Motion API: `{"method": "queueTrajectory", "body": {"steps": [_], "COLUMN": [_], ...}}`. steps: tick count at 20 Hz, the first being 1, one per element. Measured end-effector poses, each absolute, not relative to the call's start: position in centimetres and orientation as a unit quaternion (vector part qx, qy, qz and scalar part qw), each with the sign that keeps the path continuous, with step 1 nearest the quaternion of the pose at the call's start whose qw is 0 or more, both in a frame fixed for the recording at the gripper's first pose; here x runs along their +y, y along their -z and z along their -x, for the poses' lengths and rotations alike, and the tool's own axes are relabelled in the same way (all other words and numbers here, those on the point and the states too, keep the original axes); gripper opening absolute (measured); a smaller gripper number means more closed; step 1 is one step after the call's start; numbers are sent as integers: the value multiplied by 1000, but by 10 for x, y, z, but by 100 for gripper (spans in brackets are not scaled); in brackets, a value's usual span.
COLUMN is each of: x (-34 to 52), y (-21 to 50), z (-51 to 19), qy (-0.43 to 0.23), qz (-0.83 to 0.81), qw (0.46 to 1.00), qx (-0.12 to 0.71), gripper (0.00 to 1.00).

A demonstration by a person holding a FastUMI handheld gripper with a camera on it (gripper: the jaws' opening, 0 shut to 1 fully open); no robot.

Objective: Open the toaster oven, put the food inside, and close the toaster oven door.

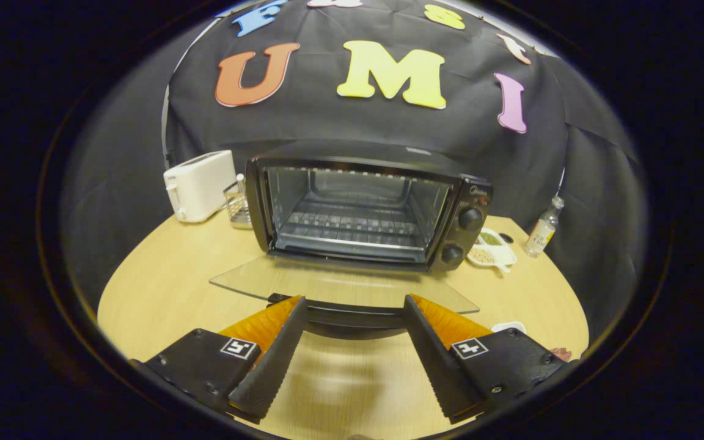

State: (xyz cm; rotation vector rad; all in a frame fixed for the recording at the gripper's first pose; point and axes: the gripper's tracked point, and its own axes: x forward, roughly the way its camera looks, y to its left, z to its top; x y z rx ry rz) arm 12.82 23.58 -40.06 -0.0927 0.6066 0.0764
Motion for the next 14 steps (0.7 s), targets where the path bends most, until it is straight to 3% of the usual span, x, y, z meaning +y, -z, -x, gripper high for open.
{"method": "queueTrajectory", "body": {"steps": [8, 14], "x": [231, 228], "y": [465, 474], "z": [-111, -109], "qy": [-30, -20], "qz": [23, 18], "qw": [930, 929], "qx": [365, 369], "gripper": [100, 100]}}
